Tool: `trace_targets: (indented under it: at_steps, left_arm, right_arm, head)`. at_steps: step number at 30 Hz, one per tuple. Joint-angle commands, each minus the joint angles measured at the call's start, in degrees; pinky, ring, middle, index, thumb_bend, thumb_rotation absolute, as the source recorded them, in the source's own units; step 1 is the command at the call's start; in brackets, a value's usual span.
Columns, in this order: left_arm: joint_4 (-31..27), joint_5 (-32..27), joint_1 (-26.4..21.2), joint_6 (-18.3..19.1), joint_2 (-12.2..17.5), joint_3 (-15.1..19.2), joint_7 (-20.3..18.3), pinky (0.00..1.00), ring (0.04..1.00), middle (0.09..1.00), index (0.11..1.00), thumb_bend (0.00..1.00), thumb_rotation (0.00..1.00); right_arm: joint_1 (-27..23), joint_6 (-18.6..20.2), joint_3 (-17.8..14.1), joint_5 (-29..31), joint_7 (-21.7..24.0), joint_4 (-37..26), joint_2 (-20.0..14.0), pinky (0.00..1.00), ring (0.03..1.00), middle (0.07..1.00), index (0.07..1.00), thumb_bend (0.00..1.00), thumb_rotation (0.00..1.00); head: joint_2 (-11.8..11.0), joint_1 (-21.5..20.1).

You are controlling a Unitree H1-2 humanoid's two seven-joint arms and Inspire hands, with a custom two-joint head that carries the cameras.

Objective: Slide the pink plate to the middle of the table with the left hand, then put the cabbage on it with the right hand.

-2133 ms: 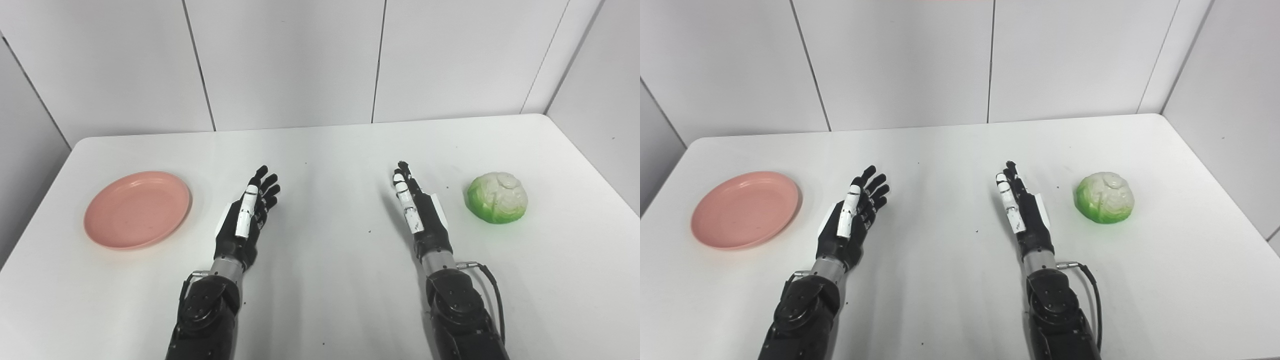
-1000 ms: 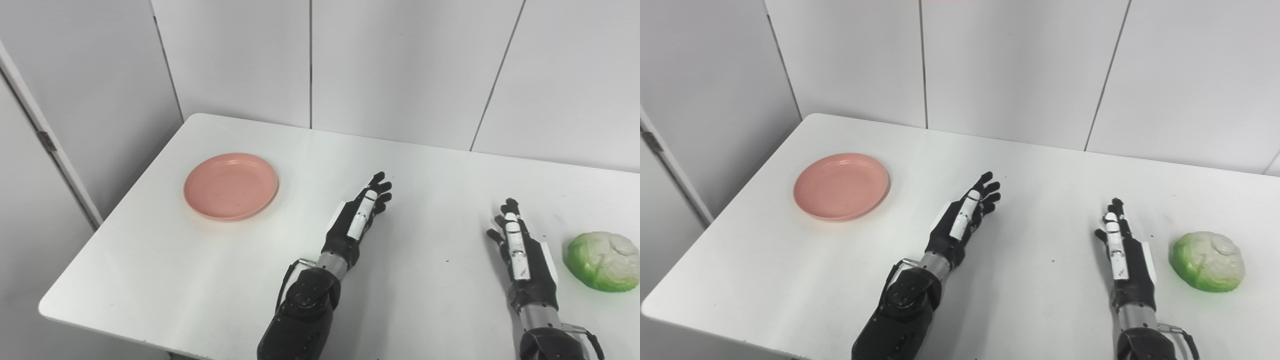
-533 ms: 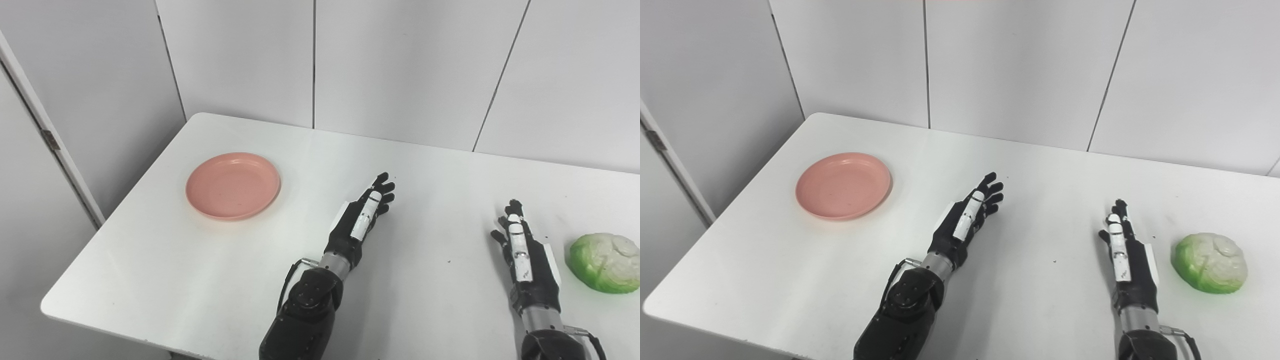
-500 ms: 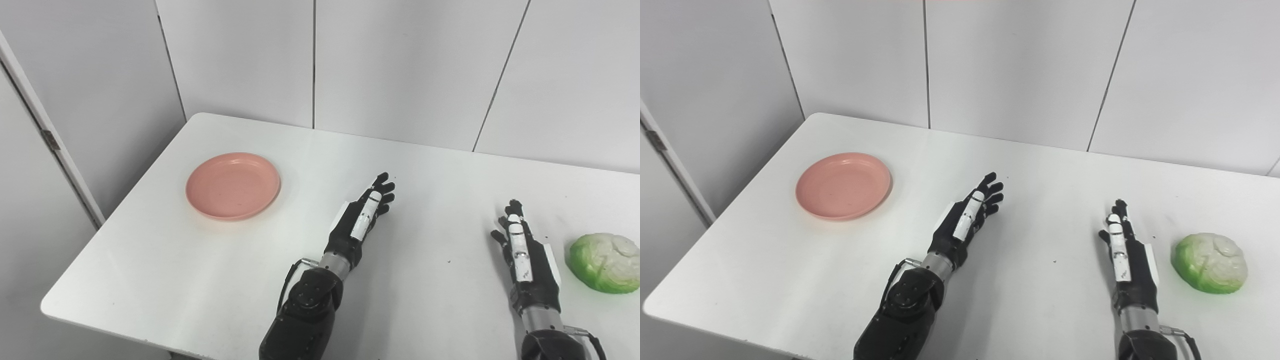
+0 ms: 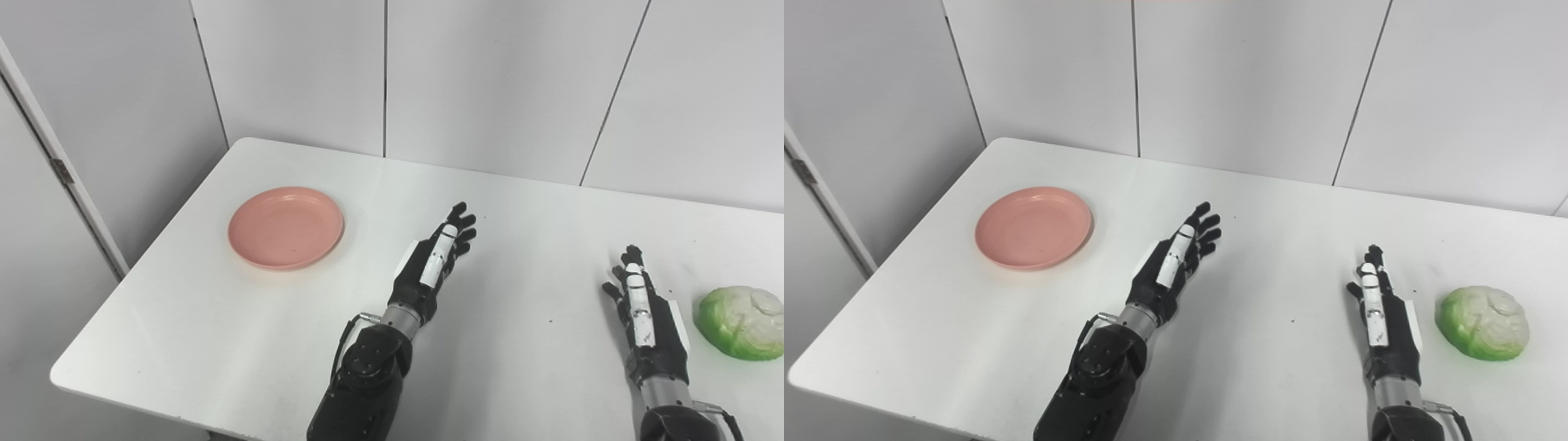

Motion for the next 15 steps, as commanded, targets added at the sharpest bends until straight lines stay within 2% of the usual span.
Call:
trace_targets:
  at_steps: [1,6,15]
  left_arm:
    - [-4.1,0.7,-1.4,0.1,0.3,-0.5,0.0,0.96,0.94,0.949,0.948,0.5,1.0]
    - [-9.9,0.1,-1.1,1.6,0.8,-0.3,0.1,0.97,0.95,0.951,0.95,0.49,1.0]
    - [-18.3,0.7,-0.8,1.6,1.3,1.6,2.1,0.95,0.942,0.952,0.94,0.46,1.0]
  right_arm:
    - [-1.3,-2.4,-0.2,-0.3,0.1,-1.0,-0.5,0.99,0.969,0.985,0.976,0.15,1.0]
    - [-1.0,-1.7,-0.2,-0.7,0.1,-1.5,-0.8,0.99,0.974,0.984,0.975,0.16,1.0]
    - [-0.7,-0.9,-0.2,-0.3,0.5,-2.2,-1.3,1.0,0.979,0.991,0.984,0.17,1.0]
  head:
    - [0.1,0.0]
    - [0.3,0.5]
    - [0.5,1.4]
